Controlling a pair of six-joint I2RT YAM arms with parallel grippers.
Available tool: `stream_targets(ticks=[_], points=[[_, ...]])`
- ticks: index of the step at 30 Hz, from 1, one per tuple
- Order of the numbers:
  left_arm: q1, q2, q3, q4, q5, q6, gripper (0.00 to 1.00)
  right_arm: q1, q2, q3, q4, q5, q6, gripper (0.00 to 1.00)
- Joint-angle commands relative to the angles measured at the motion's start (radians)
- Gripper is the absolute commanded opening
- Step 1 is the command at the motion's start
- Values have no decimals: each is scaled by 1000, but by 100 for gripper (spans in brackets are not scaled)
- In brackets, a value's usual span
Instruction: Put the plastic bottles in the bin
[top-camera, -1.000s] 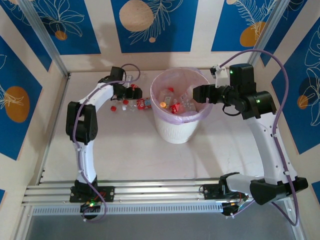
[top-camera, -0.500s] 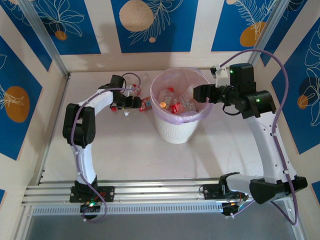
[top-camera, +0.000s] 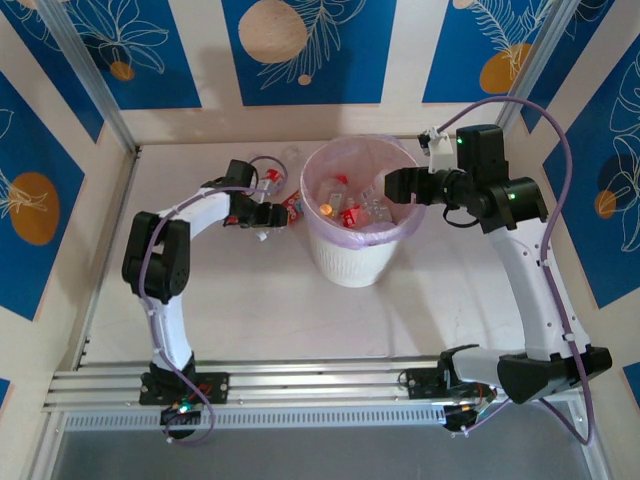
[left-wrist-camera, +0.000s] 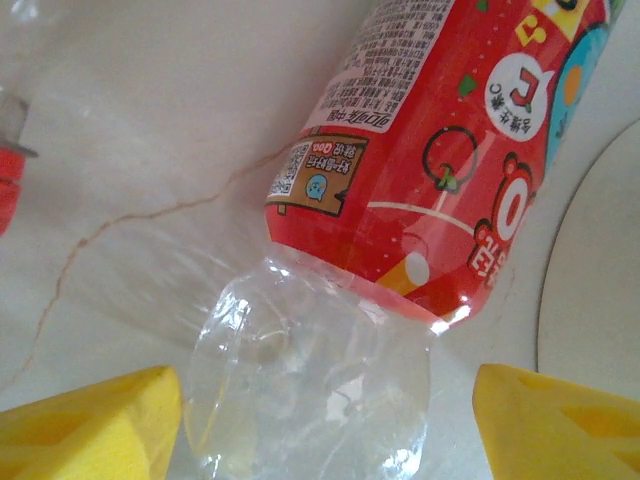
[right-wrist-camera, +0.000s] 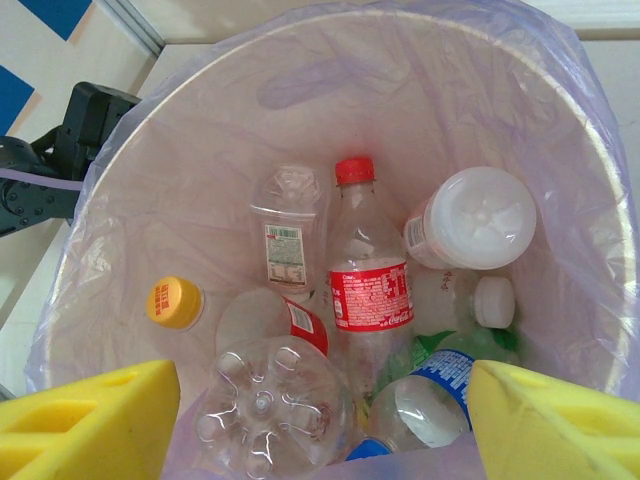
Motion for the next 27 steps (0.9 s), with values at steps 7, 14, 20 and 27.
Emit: stream_targets(ticks=[7, 14, 20, 27], points=[[-42, 78, 43, 11, -3, 1, 65, -5, -1, -7, 0, -24, 16, 77], [-45, 56, 34, 13, -9, 2, 56, -5, 0, -6, 0, -26, 17, 77], [-46, -13, 10, 12, -13, -2, 50, -5, -6, 3, -4, -26, 15, 76], [-45, -186, -50, -2, -76, -15, 46, -4, -11, 27, -10, -32, 15, 77]])
